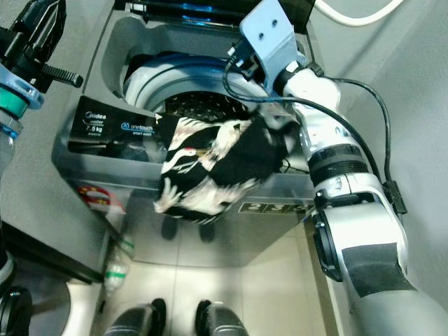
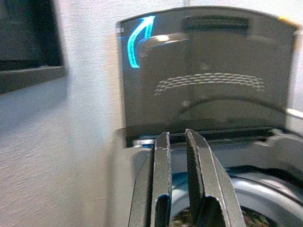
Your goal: Clothes washing
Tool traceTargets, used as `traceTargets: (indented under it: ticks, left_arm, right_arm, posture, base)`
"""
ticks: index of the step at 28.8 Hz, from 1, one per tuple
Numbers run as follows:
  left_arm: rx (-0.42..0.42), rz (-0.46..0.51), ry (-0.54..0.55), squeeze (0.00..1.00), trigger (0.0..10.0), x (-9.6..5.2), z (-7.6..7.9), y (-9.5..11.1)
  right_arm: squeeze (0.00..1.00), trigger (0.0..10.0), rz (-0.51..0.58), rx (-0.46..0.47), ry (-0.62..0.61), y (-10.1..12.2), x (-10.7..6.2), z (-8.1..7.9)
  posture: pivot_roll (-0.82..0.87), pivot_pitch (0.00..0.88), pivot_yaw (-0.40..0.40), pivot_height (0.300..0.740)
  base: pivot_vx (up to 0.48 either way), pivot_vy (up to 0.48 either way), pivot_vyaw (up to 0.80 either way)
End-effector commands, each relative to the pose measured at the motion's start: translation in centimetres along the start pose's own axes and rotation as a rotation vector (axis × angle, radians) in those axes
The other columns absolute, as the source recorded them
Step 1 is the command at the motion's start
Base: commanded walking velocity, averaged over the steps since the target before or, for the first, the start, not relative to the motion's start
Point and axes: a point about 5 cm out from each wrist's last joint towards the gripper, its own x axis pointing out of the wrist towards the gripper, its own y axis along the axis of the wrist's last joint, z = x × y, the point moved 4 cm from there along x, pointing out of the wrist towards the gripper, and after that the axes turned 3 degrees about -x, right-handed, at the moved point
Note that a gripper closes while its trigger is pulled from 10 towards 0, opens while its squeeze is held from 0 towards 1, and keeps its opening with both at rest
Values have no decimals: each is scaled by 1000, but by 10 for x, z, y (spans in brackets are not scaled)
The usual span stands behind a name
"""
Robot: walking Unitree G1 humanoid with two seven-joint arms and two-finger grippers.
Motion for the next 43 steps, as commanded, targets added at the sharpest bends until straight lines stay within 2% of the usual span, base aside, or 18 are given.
traceTargets:
  ticks: [1,6,7,8,11,12,15,16,17,18,21,24,26,28,30,33,37,43]
  left_arm:
    - [-2,9,-17,0,10000,-2,3,2]
    - [-4,8,-18,0,10000,-2,4,1]
    - [-4,8,-18,0,10000,-2,4,1]
    - [-5,8,-19,0,10000,-2,4,1]
    - [-5,8,-20,0,10000,-2,4,1]
    - [-4,8,-21,0,10000,-2,4,1]
    - [-5,8,-22,0,10000,-2,5,2]
    - [-3,4,-22,0,10000,-2,6,0]
    - [-3,4,-22,0,10000,-2,6,0]
    - [-1,-2,-21,0,10000,-3,6,-3]
    - [0,-7,-20,0,10000,-3,7,-5]
    - [103,-52,-63,0,10000,-7,13,-19]
    - [103,-52,-63,0,10000,-7,13,-19]
    - [168,-82,-103,0,10000,-11,18,-29]
    - [185,-98,-120,0,10000,-14,21,-35]
    - [161,-136,-145,0,10000,-22,32,-47]
    - [135,-155,-145,0,10000,-28,39,-54]
    - [123,-160,-89,0,10000,-30,34,-64]
  right_arm:
    - [1000,10000,44,32,142,9,-8,-17]
    - [1000,10000,39,57,333,3,-22,-60]
    - [1000,10000,39,57,333,3,-22,-60]
    - [867,10000,37,64,359,-1,-25,-73]
    - [867,10000,36,67,361,-2,-25,-76]
    - [0,10000,42,83,348,-1,-25,-77]
    - [0,10000,52,93,322,0,-24,-76]
    - [0,10000,78,131,236,3,-21,-70]
    - [0,10000,78,131,236,3,-21,-70]
    - [0,10000,107,181,81,5,-16,-58]
    - [0,10000,120,221,-23,6,-15,-49]
    - [0,10000,181,473,-507,1,-25,-6]
    - [0,10000,181,473,-507,1,-25,-6]
    - [0,10000,237,612,-709,-1,-39,9]
    - [0,10000,270,652,-775,2,-45,12]
    - [0,10000,283,574,-788,18,-45,0]
    - [0,10000,278,538,-761,29,-42,-15]
    - [0,10000,257,524,-799,31,-49,-14]
  posture:
    - [29,118,-4,740]
    - [27,116,-2,740]
    - [27,116,-2,740]
    - [28,114,-1,740]
    - [28,114,-1,740]
    - [32,114,0,740]
    - [33,115,-1,740]
    - [32,115,-2,740]
    - [32,115,-2,740]
    - [32,116,-1,740]
    - [32,117,0,740]
    - [36,117,16,740]
    - [36,117,16,740]
    - [39,116,21,740]
    - [41,116,23,740]
    - [38,114,30,740]
    - [25,111,32,740]
    - [9,91,32,740]
  base:
    - [0,0,0]
    - [0,0,0]
    - [0,0,0]
    - [0,0,0]
    - [0,0,0]
    - [0,0,0]
    - [0,0,0]
    - [0,0,0]
    - [0,0,0]
    - [0,0,0]
    - [0,0,0]
    - [0,0,0]
    - [0,0,0]
    - [0,0,0]
    - [0,0,0]
    - [0,0,0]
    - [0,0,0]
    - [0,0,0]
